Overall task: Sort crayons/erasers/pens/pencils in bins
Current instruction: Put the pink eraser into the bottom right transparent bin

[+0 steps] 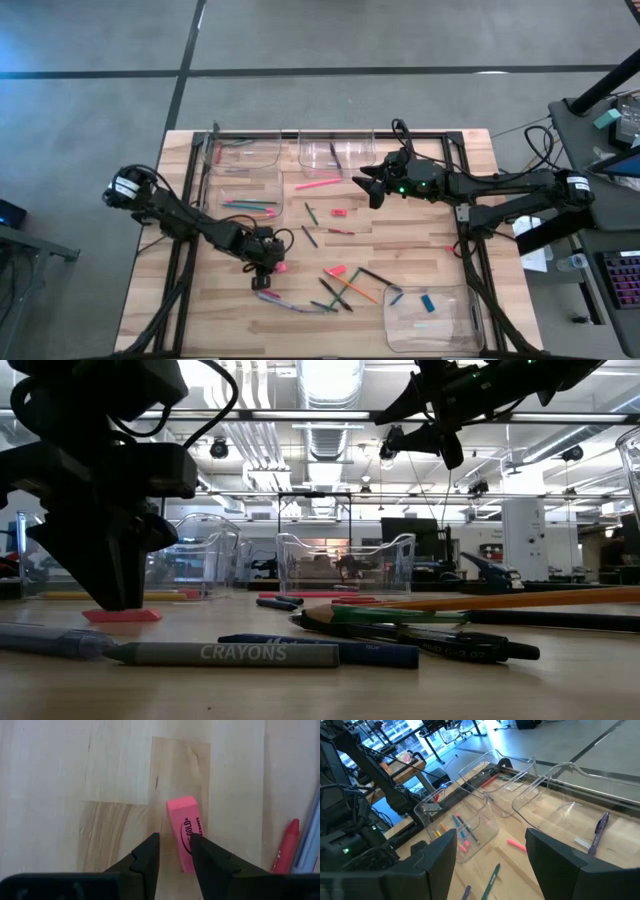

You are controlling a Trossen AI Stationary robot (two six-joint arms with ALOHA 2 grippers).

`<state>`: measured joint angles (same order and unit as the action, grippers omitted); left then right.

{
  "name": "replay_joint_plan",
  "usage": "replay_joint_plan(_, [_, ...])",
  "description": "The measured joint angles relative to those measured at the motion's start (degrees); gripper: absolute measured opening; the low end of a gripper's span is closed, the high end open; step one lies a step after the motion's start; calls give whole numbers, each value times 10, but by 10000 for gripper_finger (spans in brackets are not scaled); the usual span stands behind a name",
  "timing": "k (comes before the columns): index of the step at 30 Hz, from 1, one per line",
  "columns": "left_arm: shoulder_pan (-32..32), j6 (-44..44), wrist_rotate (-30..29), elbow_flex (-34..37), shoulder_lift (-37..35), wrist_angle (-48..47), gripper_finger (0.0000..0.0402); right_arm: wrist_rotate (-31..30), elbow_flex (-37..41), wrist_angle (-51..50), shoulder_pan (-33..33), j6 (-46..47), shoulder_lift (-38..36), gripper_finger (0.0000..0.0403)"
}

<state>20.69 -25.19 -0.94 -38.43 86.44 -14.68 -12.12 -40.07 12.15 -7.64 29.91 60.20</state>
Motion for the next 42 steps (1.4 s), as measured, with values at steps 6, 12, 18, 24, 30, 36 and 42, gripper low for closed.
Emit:
replay_joint_plan(6, [1, -6, 18, 1, -1, 8, 98, 0, 0, -3, 0, -1, 0, 224])
replay_joint_plan(12, [1, -15, 22, -1, -7, 9, 98, 0, 0, -24, 0, -4, 0, 224])
replay_joint_plan(18, [1, -16, 22, -11, -12, 10, 98, 0, 0, -27, 0, -4, 0, 224])
replay_joint_plan(24, [2, -31, 19, -6, 0, 12, 98, 0, 0, -27, 0, -4, 0, 224])
replay_joint_plan(30, [5, -32, 20, -5, 18, 23, 98, 0, 0, -27, 0, -1, 0, 224])
replay_joint_plan(36, [16, -45, 15, -5, 23, 37, 98, 0, 0, -28, 0, -1, 0, 224])
replay_joint_plan(42, [32, -46, 6, -4, 24, 42, 98, 0, 0, -28, 0, -3, 0, 224])
